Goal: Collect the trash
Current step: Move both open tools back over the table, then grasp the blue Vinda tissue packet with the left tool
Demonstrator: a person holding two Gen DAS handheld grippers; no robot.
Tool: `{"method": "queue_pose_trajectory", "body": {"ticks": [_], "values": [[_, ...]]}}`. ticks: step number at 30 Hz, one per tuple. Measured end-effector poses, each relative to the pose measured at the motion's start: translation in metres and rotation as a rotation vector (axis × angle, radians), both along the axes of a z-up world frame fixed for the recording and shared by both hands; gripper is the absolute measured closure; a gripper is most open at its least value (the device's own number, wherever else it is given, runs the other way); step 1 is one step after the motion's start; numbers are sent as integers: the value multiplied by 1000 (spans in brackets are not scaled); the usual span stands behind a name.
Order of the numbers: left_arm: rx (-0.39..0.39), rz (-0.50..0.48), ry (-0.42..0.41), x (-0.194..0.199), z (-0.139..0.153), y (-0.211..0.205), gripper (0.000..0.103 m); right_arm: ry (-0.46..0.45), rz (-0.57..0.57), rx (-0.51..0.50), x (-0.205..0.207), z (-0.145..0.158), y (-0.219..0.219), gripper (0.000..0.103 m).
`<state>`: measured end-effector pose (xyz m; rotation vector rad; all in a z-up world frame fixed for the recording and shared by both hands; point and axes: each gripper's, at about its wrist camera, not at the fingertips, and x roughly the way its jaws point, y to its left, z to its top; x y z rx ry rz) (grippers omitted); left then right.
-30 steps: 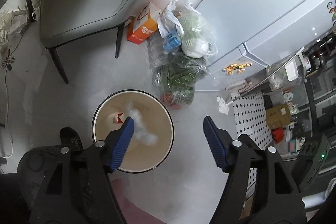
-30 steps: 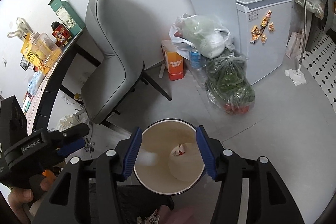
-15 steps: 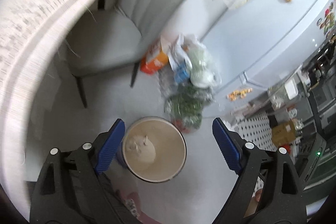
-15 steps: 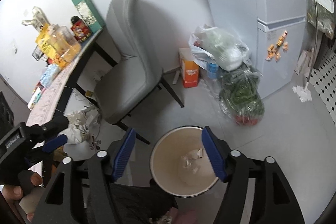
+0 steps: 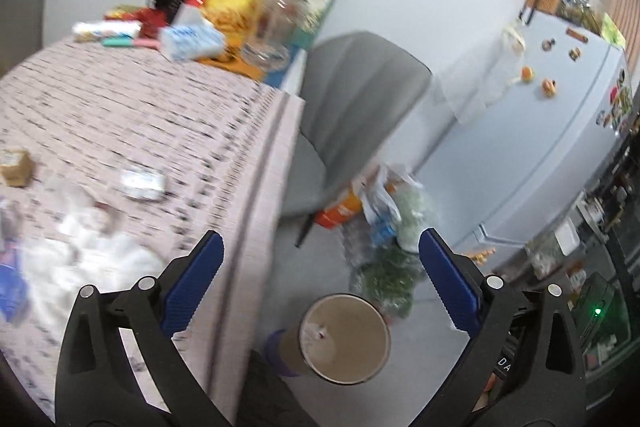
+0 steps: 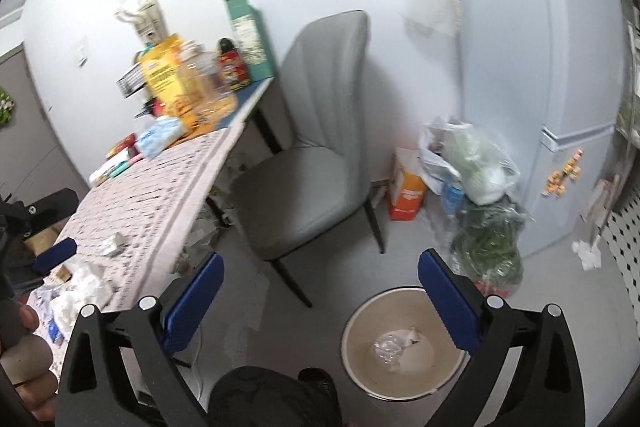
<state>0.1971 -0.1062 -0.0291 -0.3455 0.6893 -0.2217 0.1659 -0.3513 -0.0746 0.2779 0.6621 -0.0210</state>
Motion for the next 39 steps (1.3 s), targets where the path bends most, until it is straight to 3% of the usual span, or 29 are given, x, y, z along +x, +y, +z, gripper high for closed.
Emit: {"method": "queue_pose_trajectory", "body": {"ticks": [12,16,29,39], "values": [[46,152,-31,-40,8,81,6,-54,126,-78,-5,18,91,8],[46,198,-57,-59,0,104,6,-66,191,-47,-10,22,115,8],[144,252,-66,-98,-20,155,6,-53,345,-79,-14,14,167,8],[200,276,-7,-114,-40,187,6,-44,426,-88,-17,5,200,8]]}}
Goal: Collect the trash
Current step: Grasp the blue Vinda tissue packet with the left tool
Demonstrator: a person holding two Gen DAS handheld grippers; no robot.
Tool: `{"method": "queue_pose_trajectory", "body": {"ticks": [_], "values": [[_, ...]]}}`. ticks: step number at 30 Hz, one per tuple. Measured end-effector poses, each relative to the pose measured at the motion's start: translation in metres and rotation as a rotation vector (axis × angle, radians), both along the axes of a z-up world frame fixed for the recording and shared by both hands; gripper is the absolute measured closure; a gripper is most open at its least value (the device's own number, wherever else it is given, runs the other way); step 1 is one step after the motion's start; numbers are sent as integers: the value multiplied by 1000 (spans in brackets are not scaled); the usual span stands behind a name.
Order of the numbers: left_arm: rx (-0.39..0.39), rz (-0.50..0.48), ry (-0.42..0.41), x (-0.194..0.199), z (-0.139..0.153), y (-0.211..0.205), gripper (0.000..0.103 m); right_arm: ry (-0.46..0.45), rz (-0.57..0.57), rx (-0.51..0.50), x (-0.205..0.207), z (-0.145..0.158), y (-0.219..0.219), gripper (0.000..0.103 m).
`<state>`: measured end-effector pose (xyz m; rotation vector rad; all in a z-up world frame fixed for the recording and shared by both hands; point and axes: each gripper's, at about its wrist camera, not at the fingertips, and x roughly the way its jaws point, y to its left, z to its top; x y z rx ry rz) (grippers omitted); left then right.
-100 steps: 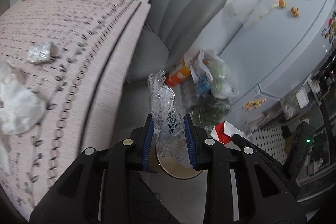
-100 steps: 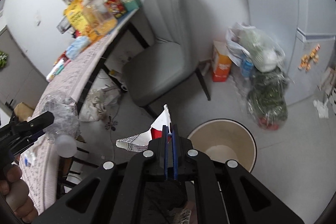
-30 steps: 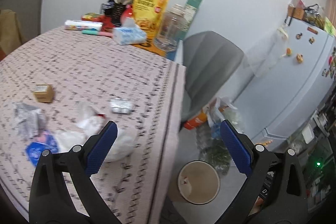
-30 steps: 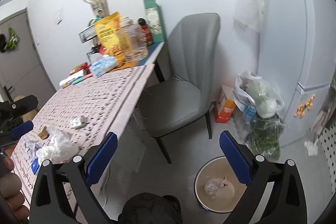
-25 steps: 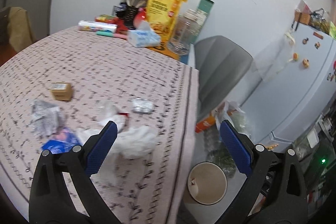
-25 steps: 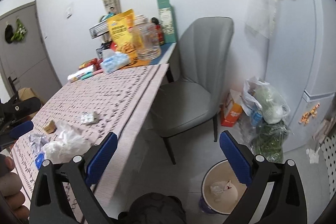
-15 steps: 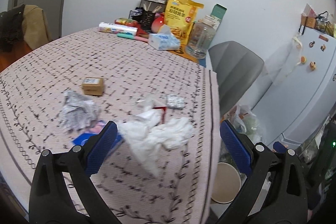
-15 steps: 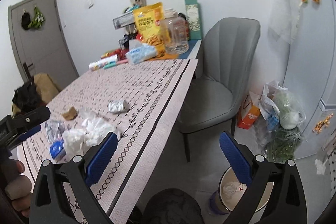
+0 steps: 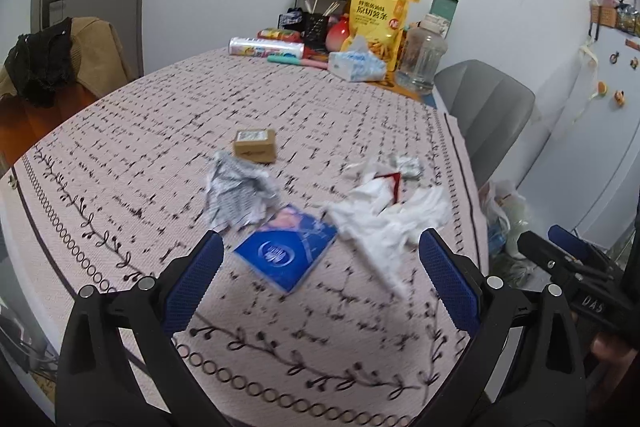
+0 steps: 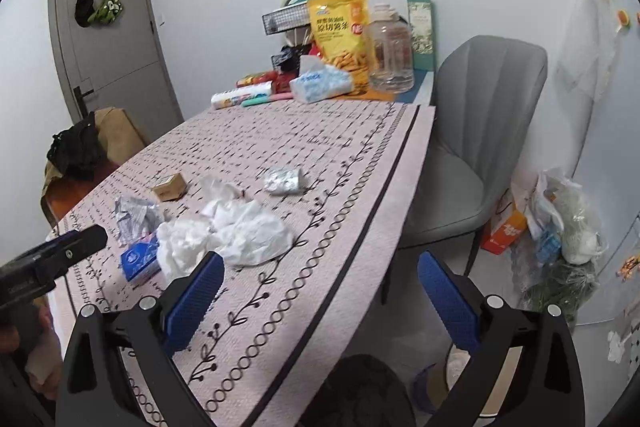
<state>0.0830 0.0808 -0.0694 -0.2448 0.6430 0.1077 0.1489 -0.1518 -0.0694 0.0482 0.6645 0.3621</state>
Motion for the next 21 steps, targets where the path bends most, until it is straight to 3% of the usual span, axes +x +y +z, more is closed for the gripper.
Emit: {"method": "queue_pose_trajectory", "body": {"ticks": [9,21], "values": [[-27,-8,61,8,-17,10,6,55,62,17,2,-13,13,8],[59,-16,213,48,-43,4,6,86,78,35,8,-21,10,8]]}}
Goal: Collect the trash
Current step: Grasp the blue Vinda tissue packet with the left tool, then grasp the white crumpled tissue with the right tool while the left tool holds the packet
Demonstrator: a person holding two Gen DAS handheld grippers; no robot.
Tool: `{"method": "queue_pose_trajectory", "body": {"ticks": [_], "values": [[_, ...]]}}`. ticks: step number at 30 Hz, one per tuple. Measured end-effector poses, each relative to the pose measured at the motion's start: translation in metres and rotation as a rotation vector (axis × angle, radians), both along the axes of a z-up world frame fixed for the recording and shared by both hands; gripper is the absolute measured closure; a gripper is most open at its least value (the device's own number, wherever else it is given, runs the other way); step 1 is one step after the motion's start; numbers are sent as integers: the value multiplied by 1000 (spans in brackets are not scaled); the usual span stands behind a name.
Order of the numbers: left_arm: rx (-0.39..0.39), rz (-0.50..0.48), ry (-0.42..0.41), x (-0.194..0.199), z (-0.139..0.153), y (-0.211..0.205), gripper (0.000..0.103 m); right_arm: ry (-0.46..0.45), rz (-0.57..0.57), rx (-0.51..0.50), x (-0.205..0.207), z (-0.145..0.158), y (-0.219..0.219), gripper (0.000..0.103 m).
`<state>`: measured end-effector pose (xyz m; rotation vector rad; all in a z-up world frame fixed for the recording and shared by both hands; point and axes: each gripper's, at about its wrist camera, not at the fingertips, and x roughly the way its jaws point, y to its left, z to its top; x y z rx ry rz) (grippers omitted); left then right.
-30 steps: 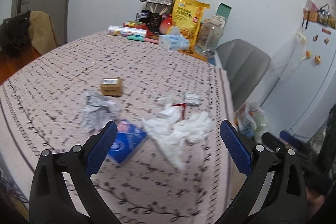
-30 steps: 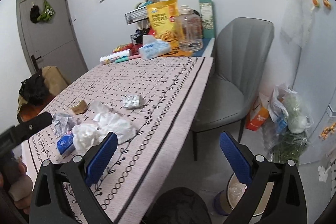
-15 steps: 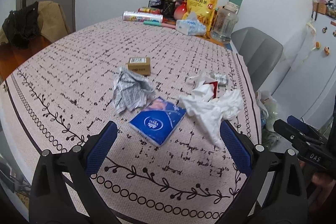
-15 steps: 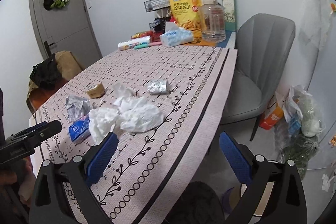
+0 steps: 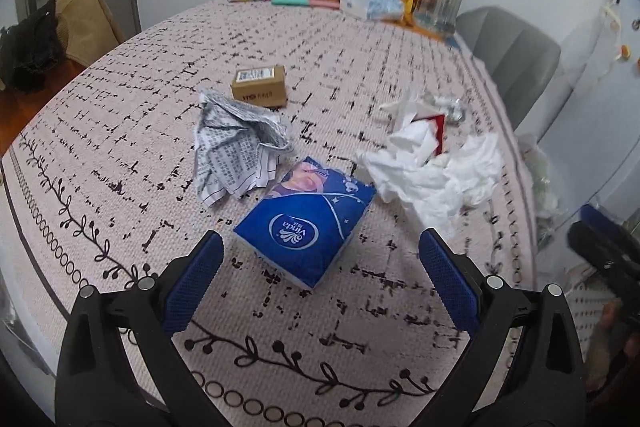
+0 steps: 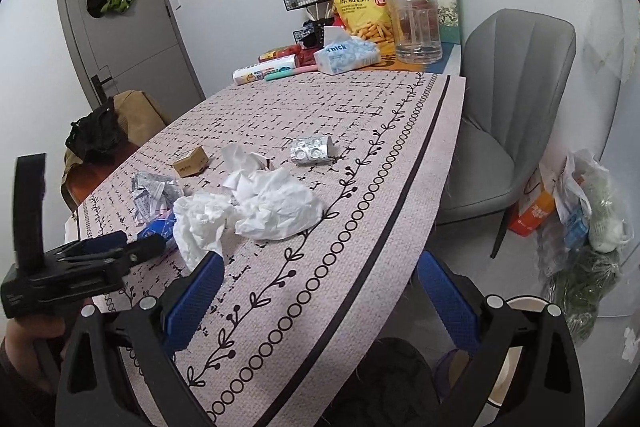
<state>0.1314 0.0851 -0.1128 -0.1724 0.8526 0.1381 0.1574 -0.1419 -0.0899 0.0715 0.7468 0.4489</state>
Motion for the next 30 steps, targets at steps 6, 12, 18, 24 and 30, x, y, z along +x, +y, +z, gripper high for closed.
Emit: {"method": "queue_pose_trajectory", "body": {"ticks": [6,12,18,24,30], "values": [[42,-40,58,17,-9,-4,6,11,-20,-2,3,-1,-7,8],[61,-71,65,22,-12,-5,17,13,-20,1,2,-3,-4,8],[19,-74,36,13,-6,10,56,26,18,11,0,-4,8,9],[-31,-42,2,-8,1,19,63,67,112,14,-3,-9,34,23],[-41,-8,-31,-27,11,29,63,90,210,2,-6,-13,68,37]]}}
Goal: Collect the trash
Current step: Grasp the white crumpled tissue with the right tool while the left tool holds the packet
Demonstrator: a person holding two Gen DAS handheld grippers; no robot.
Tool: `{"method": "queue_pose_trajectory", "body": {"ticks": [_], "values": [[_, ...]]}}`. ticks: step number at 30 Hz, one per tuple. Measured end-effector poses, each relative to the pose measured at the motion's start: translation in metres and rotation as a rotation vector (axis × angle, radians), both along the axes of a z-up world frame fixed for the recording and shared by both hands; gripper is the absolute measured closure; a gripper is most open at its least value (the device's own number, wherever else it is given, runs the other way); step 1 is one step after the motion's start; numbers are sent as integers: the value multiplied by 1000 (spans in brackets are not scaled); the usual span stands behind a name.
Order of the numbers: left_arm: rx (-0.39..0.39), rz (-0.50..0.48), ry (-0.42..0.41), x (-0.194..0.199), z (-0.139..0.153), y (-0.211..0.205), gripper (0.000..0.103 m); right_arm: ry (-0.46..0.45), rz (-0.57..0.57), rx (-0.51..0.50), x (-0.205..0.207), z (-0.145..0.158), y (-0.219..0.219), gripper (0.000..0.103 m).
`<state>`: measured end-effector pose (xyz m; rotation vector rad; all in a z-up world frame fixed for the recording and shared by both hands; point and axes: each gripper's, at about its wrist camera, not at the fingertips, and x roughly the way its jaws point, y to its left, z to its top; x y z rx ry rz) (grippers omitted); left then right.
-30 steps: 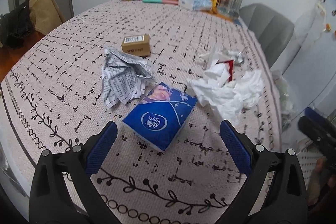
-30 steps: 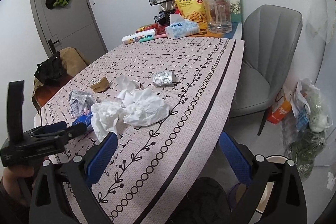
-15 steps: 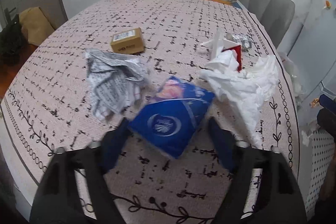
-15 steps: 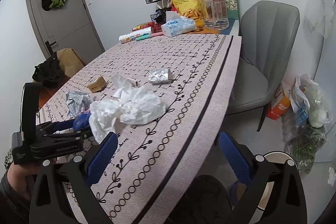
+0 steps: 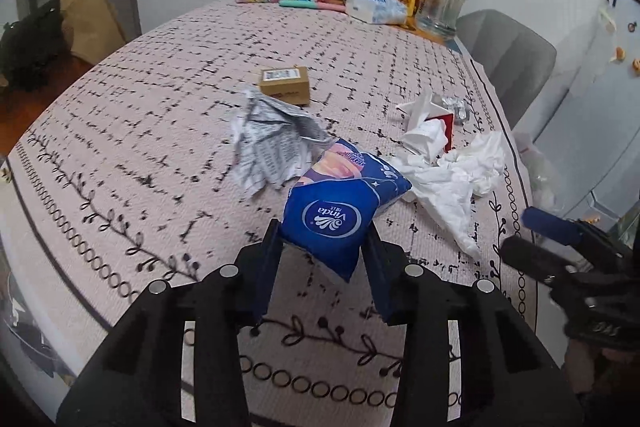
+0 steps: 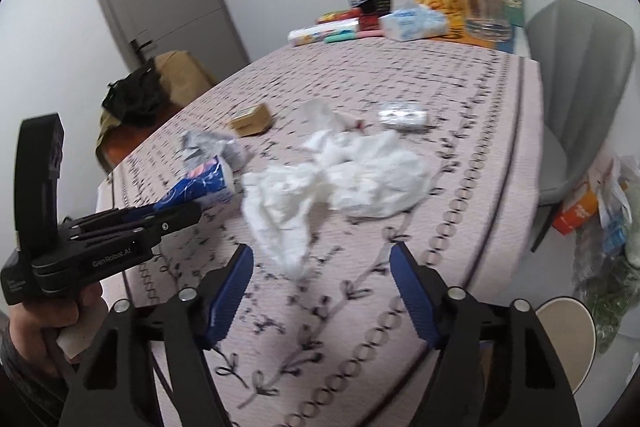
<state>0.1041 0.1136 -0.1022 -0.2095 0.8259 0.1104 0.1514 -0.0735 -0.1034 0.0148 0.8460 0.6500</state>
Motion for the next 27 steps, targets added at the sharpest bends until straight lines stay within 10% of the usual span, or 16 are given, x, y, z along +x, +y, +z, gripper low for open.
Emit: {"method": "queue_pose_trajectory", "body": {"ticks": [8,15,27], "values": [[-15,41,-30,-13,5,13,63,14,85,-82,2,-14,40,52],[-24,65,-51,-21,9,20,63,2,138,-119,3,-20,57,99],[-24,69,-119,-27,35,15,63,-112,156,-23,-14,33,43,100]]}}
